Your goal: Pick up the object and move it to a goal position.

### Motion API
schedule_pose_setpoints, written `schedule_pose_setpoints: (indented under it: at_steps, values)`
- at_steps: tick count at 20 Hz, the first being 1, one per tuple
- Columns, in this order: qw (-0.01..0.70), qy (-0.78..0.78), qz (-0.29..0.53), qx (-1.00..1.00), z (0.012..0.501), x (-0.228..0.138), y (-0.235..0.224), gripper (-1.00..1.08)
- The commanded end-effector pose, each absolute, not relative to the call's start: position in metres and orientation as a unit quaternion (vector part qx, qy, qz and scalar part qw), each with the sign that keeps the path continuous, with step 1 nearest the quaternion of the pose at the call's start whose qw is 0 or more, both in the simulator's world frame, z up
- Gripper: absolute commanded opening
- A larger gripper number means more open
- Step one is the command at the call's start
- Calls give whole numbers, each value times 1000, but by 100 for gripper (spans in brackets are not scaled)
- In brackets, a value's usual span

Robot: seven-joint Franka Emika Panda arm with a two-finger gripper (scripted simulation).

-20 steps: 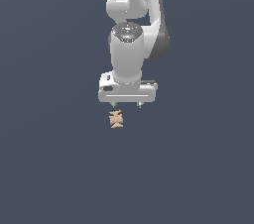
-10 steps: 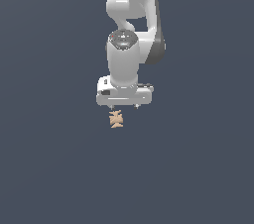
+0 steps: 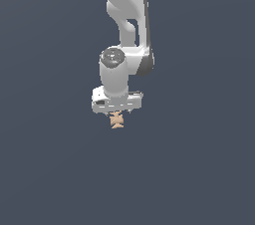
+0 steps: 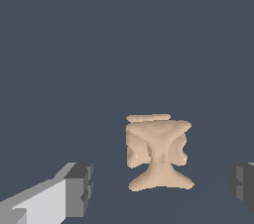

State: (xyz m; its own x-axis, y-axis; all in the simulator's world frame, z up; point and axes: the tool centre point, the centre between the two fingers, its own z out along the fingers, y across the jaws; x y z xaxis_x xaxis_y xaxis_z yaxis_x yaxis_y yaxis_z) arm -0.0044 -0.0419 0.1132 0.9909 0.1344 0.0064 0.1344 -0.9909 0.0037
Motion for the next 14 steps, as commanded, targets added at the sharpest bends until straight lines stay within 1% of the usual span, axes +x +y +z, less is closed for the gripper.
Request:
schedule_pose_setpoints:
  at_steps: [1, 14]
  values:
    - [1, 77, 2, 997, 103, -7, -48, 100]
    - [0, 86, 0, 996, 82, -11, -54, 100]
